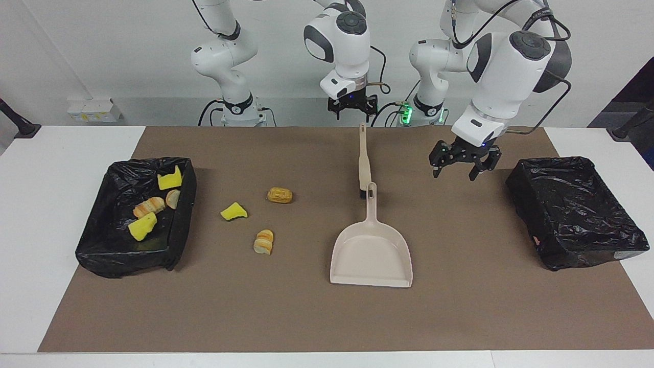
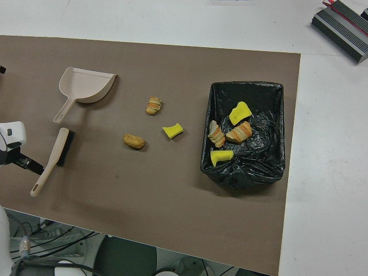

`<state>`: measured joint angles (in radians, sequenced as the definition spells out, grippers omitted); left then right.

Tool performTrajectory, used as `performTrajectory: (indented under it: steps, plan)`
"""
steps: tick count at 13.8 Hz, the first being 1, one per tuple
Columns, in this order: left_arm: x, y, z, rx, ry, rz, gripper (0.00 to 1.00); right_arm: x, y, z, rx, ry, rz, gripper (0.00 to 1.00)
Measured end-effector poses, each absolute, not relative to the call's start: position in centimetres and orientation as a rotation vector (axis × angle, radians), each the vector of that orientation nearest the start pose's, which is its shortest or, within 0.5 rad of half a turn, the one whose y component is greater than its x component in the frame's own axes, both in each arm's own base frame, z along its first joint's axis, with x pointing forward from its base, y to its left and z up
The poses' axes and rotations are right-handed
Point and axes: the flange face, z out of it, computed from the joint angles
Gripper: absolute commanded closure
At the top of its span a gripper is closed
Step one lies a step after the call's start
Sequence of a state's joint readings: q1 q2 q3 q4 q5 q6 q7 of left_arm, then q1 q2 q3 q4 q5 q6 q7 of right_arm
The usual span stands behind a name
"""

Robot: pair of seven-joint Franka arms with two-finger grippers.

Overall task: Sweep and dump trash in bin
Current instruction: 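Grasp the dustpan with the left gripper while the right gripper reaches the brush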

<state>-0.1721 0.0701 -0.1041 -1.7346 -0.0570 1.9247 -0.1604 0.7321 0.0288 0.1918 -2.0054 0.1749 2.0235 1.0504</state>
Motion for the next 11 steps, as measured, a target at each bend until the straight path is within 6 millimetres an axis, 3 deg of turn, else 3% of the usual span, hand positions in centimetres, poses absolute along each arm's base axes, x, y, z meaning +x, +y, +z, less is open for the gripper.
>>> performTrajectory:
  steps: [2, 5, 8, 11]
  plan:
    - [58.4, -19.1, 51.2, -3.236, 0.082, -0.163, 0.00, 32.0, 47.1, 41.0, -3.054, 0.308, 0.212, 0.00]
    - [60.0, -25.9, 46.6, -3.254, 0.065, -0.097, 0.00, 32.3, 48.5, 36.5, -3.074, 0.312, 0.201, 0.06]
    - [59.3, -30.0, 43.8, -3.246, 0.134, -0.028, 0.00, 32.8, 48.6, 35.3, -3.073, 0.322, 0.202, 0.16]
    - [58.0, -32.2, 41.7, -3.226, 0.192, 0.042, 0.00, 32.8, 48.5, 34.8, -3.075, 0.325, 0.204, 0.28]
